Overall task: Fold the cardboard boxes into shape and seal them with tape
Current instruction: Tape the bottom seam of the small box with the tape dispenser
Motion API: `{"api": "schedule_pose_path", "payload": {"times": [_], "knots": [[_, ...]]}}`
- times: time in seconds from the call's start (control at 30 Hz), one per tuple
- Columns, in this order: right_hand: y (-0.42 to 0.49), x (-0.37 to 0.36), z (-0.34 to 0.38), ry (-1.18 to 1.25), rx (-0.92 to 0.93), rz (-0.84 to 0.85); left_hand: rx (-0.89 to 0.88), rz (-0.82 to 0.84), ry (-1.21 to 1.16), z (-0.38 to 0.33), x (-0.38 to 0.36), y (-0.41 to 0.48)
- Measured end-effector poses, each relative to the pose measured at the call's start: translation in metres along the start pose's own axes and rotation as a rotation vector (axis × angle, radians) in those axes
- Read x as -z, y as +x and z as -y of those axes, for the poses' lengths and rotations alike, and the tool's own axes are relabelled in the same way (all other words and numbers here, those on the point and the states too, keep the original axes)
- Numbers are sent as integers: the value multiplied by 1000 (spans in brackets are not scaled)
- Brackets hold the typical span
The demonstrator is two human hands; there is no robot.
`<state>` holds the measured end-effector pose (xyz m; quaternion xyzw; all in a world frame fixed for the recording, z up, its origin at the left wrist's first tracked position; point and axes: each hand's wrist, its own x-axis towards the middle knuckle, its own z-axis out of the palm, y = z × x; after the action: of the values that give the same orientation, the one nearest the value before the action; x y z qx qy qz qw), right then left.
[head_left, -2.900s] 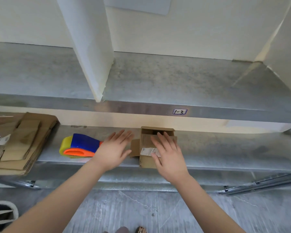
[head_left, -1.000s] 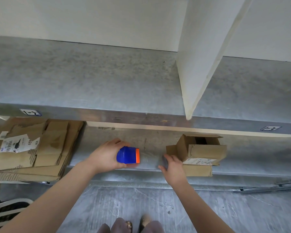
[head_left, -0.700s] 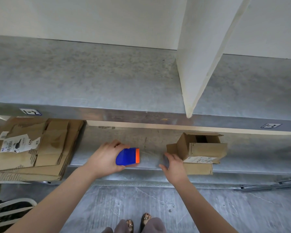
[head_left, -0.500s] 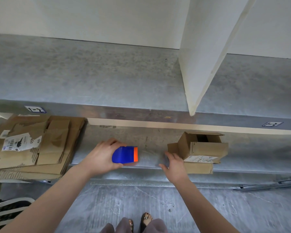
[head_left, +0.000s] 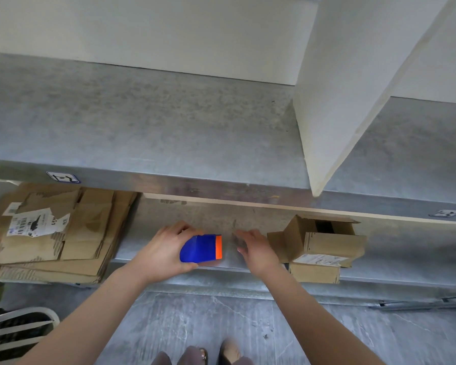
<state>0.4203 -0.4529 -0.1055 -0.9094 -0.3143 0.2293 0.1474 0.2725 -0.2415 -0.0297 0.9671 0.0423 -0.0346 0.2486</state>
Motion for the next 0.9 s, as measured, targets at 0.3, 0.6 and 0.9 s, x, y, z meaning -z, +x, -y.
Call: {"api": "schedule_pose_path", "payload": {"times": [0.3, 0.6, 0.9], "knots": [[20, -10, 6, 16, 31, 40, 35, -10, -53, 16, -2, 1], [27, -18, 15, 46, 25, -51, 63, -37, -106, 19, 0, 1], [25, -28, 8, 24, -3, -179, 50, -13, -86, 12, -2, -6]]}}
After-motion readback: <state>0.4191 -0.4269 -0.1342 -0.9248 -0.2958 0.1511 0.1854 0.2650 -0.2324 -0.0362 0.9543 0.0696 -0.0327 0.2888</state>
